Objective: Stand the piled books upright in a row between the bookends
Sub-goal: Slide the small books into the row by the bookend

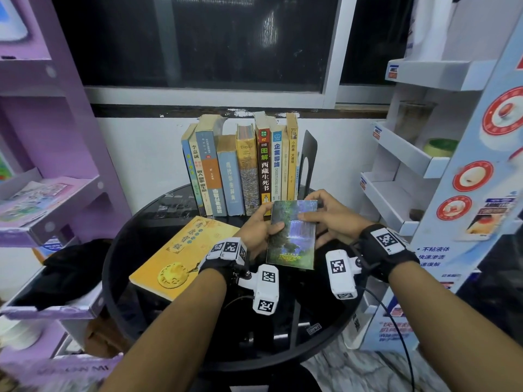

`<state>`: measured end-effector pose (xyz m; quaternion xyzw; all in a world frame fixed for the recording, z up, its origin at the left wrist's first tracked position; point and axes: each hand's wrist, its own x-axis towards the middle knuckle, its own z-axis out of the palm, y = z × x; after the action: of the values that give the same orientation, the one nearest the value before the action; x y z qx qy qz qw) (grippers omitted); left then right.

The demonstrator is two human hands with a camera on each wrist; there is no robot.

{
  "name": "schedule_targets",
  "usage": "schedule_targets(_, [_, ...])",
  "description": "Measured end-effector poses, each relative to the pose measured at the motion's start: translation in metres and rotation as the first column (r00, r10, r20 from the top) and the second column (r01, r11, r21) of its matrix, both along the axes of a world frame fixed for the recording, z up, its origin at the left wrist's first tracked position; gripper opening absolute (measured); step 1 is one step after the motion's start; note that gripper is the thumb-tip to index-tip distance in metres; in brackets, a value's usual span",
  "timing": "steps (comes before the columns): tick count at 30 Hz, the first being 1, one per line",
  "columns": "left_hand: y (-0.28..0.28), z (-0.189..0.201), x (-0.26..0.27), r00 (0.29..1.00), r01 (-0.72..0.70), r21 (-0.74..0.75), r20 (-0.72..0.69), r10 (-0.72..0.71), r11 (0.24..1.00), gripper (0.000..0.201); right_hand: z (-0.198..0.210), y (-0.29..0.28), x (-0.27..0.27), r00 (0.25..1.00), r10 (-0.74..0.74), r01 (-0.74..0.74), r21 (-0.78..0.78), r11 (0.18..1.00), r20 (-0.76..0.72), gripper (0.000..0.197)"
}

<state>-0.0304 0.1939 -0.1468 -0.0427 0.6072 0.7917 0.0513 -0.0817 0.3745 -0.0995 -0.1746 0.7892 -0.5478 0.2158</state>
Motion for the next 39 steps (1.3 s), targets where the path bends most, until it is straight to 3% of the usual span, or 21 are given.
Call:
schedule_targets(4, [0.001,0.002,-0.001,1.000,0.016,-0.034,-0.010,-0.016,0.999,0.043,0.005,0.000,-0.001,0.997,0.075,-0.077,0.080,0.994,0.027,0.039])
schedule_targets(9, [0.001,0.013,-0.006,1.000,0.004,-0.241,-0.022,-0.009,0.970,0.039,0.010,0.006,-0.008,0.994,0.107,-0.107,0.119,0.987,0.007,0.050])
schedule_targets(15, [0.003,0.026,-0.017,0.998,0.025,-0.458,-0.041,-0.049,0.888,0.037,0.014,0.014,-0.012,0.990,0.137,-0.130,0.162,0.978,-0.033,0.048])
schedule_targets(18, [0.003,0.033,-0.023,0.995,-0.008,-0.685,-0.075,-0.061,0.728,0.046,0.015,0.015,-0.014,0.988,0.152,-0.141,0.197,0.970,-0.040,0.048])
schedule_targets(21, [0.002,0.048,-0.029,0.982,-0.072,-0.793,-0.162,-0.095,0.605,0.050,0.014,0.018,-0.018,0.989,0.146,-0.134,0.233,0.963,-0.035,0.049])
schedule_targets(24, [0.002,0.068,-0.035,0.952,-0.190,-0.882,-0.272,-0.137,0.432,0.052,0.014,0.023,-0.021,0.991,0.121,-0.102,0.245,0.964,-0.061,0.046])
schedule_targets(31, [0.001,0.112,-0.059,0.823,-0.500,-0.866,-0.484,-0.298,0.027,0.047,0.021,0.026,-0.035,0.984,0.076,-0.025,0.296,0.955,-0.160,0.046])
schedule_targets(34, [0.002,0.123,-0.071,0.801,-0.541,-0.837,-0.484,-0.353,-0.079,0.049,0.025,0.027,-0.040,0.967,0.050,0.040,0.340,0.939,-0.251,0.047])
schedule_targets(39, [0.007,0.136,-0.089,0.838,-0.508,-0.826,-0.408,-0.363,-0.244,0.052,0.031,0.025,-0.048,0.920,-0.016,0.158,0.332,0.930,-0.392,0.043])
